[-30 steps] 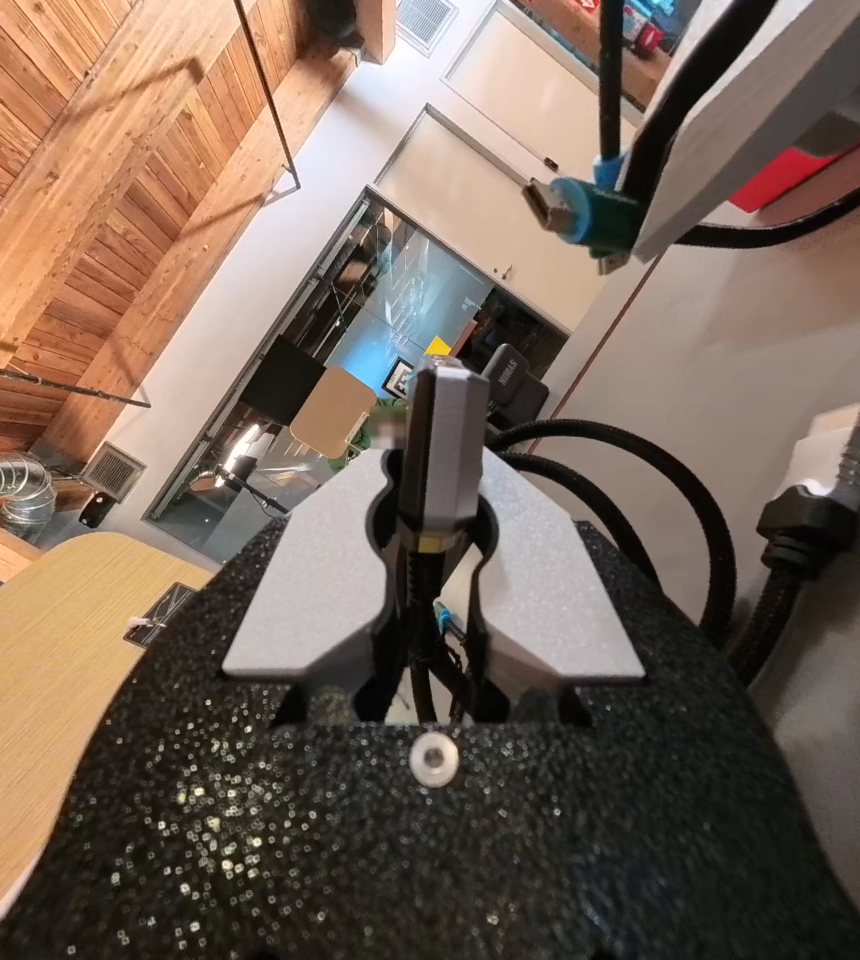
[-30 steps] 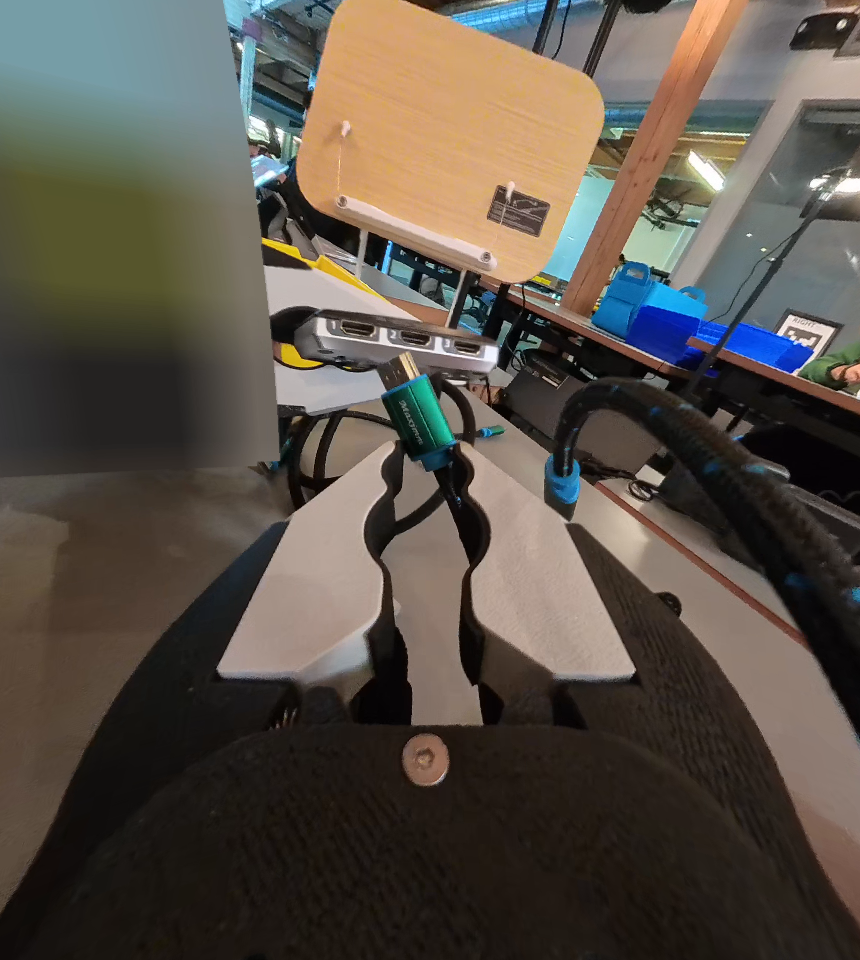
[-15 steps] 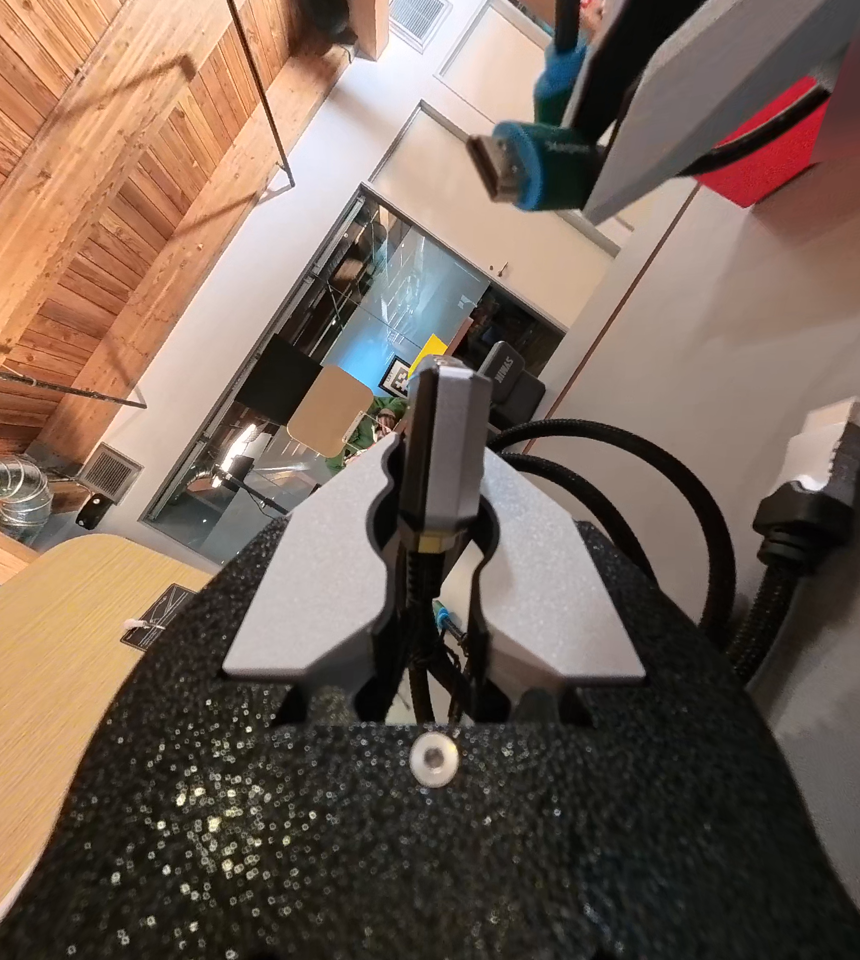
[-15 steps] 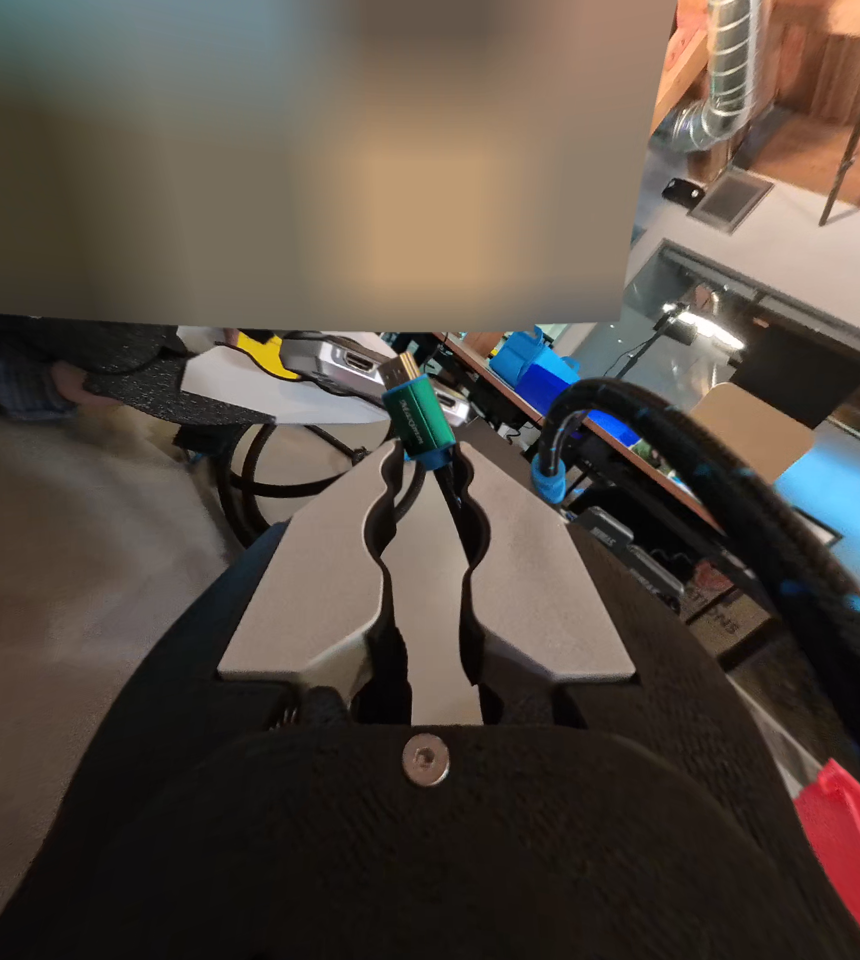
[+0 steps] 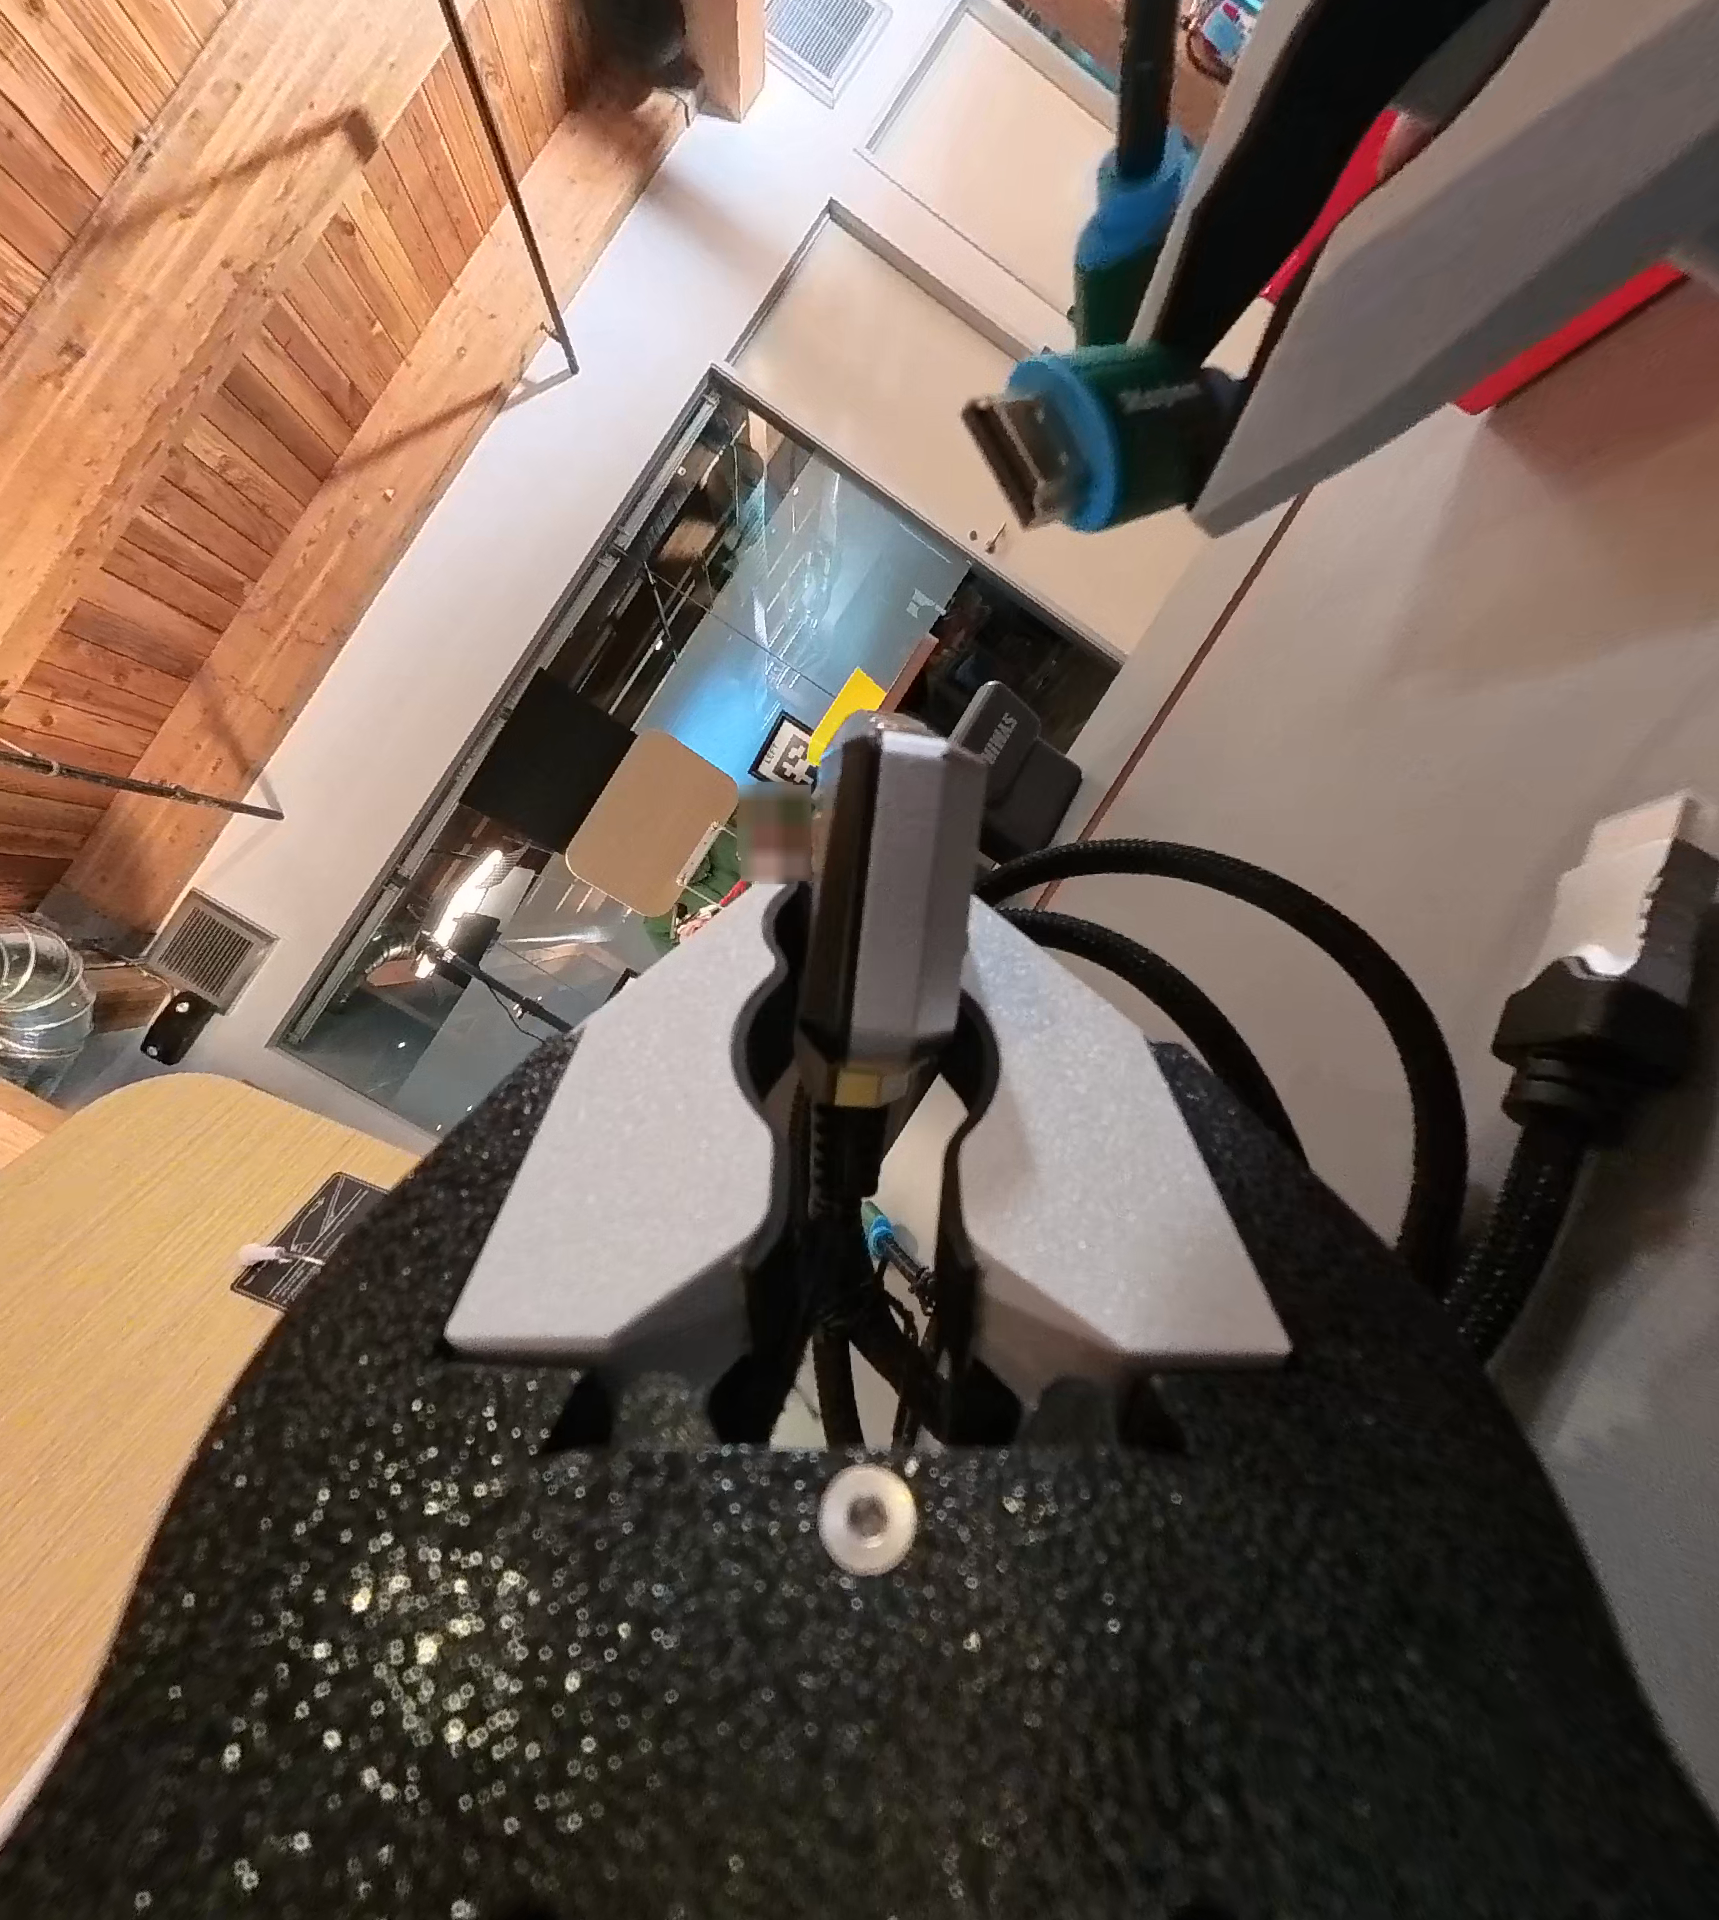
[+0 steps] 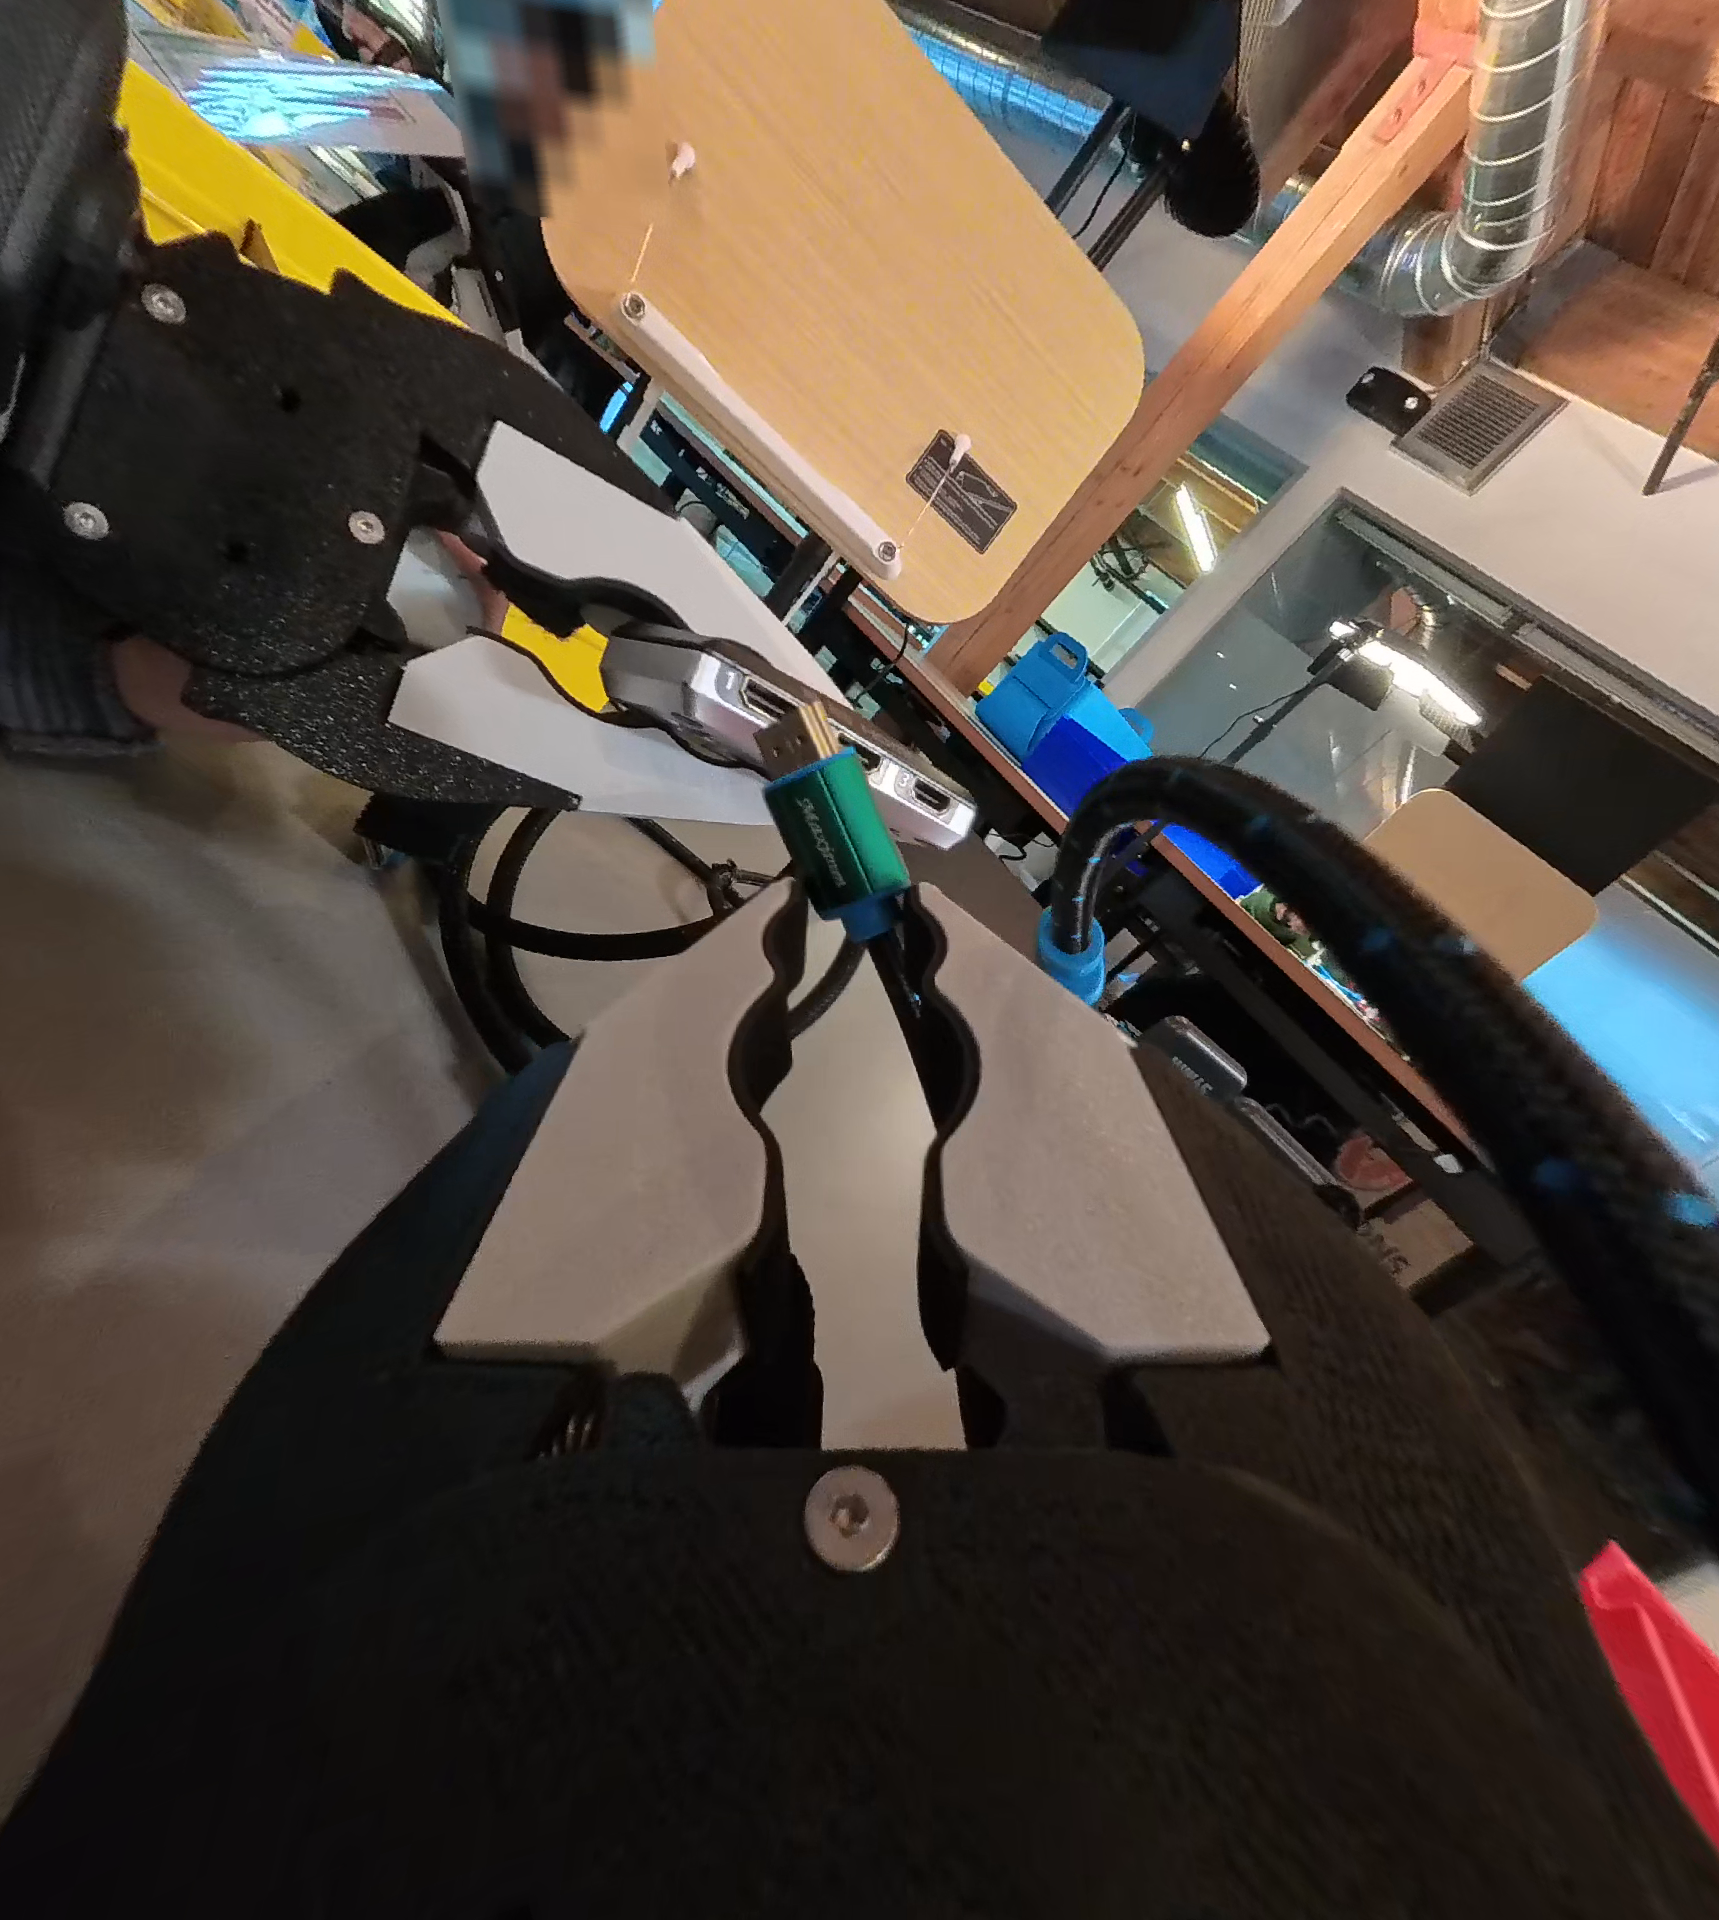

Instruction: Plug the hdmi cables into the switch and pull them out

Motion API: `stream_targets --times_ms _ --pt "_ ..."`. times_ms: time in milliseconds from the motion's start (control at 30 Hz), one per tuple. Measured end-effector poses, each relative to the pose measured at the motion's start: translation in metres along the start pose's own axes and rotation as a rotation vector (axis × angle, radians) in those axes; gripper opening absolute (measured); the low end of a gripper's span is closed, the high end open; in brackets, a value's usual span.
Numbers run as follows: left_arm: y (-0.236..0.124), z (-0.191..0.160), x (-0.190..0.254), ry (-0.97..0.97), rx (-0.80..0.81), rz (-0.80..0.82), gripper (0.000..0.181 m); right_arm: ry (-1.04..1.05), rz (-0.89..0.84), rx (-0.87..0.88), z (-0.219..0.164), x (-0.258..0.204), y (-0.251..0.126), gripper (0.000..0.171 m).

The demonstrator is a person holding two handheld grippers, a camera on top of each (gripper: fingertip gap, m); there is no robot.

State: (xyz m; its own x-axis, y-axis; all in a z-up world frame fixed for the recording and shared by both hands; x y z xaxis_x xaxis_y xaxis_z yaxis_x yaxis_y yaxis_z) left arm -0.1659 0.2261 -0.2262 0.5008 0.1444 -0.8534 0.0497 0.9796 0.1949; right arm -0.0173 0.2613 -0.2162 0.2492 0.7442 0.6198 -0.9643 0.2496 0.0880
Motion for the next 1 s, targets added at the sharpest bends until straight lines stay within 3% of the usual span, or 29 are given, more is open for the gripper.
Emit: stream_targets --times_ms 167,267,400,633,1000 --pt "0.0 0.003 -0.001 -0.003 0.0 -0.014 0.02 -0.159 -0.15 -0.04 0.003 0.006 -0.002 0.016" --pt "0.0 0.012 -0.001 -0.057 -0.003 -0.093 0.02 -0.483 -0.285 -0.097 0.008 0.005 -0.003 0.016" --pt "0.001 0.023 0.01 -0.176 -0.058 -0.307 0.019 -0.879 -0.335 -0.121 0.014 -0.008 -0.001 0.016" --pt "0.003 0.018 0.029 -0.315 -0.142 -0.554 0.019 -1.055 -0.339 -0.127 0.011 -0.005 -0.006 0.016" --pt "0.004 0.007 0.034 -0.451 -0.174 -0.714 0.019 -1.225 -0.228 -0.157 -0.013 -0.012 -0.007 0.016"
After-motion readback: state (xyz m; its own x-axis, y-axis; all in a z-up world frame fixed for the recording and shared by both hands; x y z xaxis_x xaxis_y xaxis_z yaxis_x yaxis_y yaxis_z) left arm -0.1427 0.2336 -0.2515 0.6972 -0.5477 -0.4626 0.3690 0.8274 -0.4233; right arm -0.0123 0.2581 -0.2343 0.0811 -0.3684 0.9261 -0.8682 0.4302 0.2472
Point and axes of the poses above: each gripper's, where its closed fingertips meet, y out along the fingers, z out of its top, x = y × z across the jaws, the point moved 8 cm from there along -y, back along the fingers, and after that the axes turned 2 degrees about y, right-handed, at the moved point
